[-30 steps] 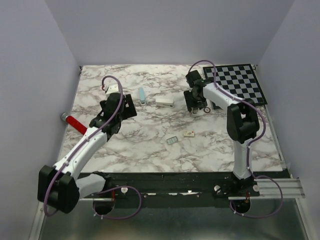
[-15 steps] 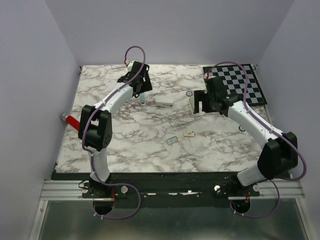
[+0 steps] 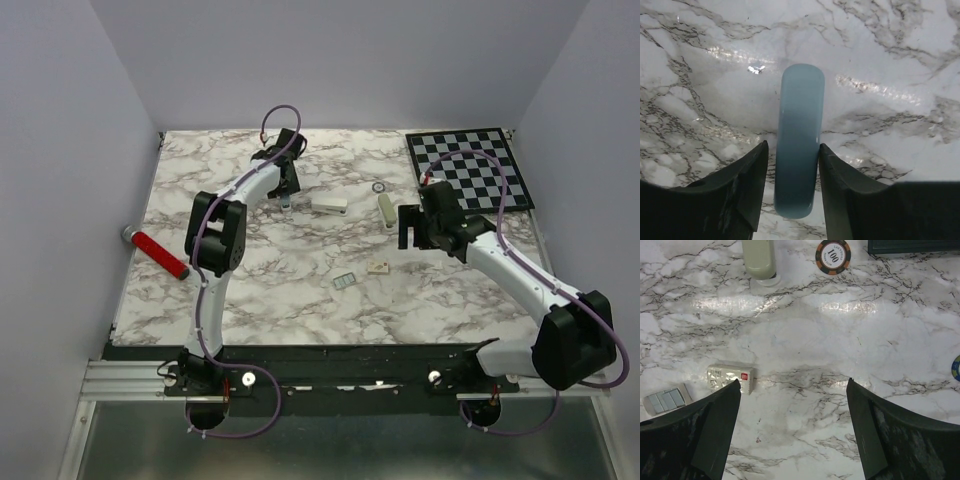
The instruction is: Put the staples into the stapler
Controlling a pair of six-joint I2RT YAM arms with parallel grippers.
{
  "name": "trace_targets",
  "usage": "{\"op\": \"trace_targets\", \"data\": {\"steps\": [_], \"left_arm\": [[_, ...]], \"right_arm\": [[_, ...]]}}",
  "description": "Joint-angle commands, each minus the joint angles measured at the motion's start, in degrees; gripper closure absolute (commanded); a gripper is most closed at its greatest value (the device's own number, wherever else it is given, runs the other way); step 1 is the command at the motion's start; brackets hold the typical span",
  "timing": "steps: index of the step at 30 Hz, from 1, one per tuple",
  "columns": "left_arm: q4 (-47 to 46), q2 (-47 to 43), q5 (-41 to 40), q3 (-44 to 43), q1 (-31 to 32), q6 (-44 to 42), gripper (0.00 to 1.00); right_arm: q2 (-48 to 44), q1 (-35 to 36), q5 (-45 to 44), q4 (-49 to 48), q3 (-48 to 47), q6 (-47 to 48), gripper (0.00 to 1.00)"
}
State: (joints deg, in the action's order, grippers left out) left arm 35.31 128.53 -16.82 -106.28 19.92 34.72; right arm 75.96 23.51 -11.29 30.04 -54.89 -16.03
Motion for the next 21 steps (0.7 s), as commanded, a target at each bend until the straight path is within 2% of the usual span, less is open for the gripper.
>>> {"op": "trace_targets", "data": {"steps": [1, 2, 3, 6, 10, 13, 17, 21], "left_arm": [[1.87, -1.08, 1.44, 0.10, -0.32, 1.93, 0.56], [1.52, -2.05, 1.53, 2.37, -0.32, 2.37, 0.61], [1.26, -4.23, 1.61, 3.70, -0.32, 2.72, 0.72], [1.43, -9.59, 1.26, 9.93, -0.32, 5.00, 0.76], [-0.15, -18.73, 1.79, 21.70, 0.29, 8.34, 0.76], [-1.91, -25.33, 2.05, 33.64, 1.60, 11.24, 0.74], [-2.61, -31.92, 1.97, 42.09, 5.29, 15.63, 0.73], [-3.23, -34.75, 2.05, 47.21, 9.34, 21.51, 0.71]], "right_arm": [[-2.40, -0.39, -1.10, -2.53, 1.02, 0.21, 0.07], [-2.92, -0.39, -1.10, -2.71, 1.28, 0.56, 0.07], [-3.19, -0.39, -1.02, -2.80, 1.37, 0.65, 0.07], [-3.98, -0.39, 0.12, -3.32, 1.72, 0.65, 0.07], [-5.30, -0.39, 2.49, -4.64, 2.86, 0.56, 0.07], [-6.18, -0.39, 5.65, -6.04, 4.00, 0.12, 0.07], [-6.71, -0.30, 8.73, -7.71, 5.06, -0.66, 0.08], [-6.88, 0.13, 9.97, -8.33, 5.50, -0.93, 0.08]]}}
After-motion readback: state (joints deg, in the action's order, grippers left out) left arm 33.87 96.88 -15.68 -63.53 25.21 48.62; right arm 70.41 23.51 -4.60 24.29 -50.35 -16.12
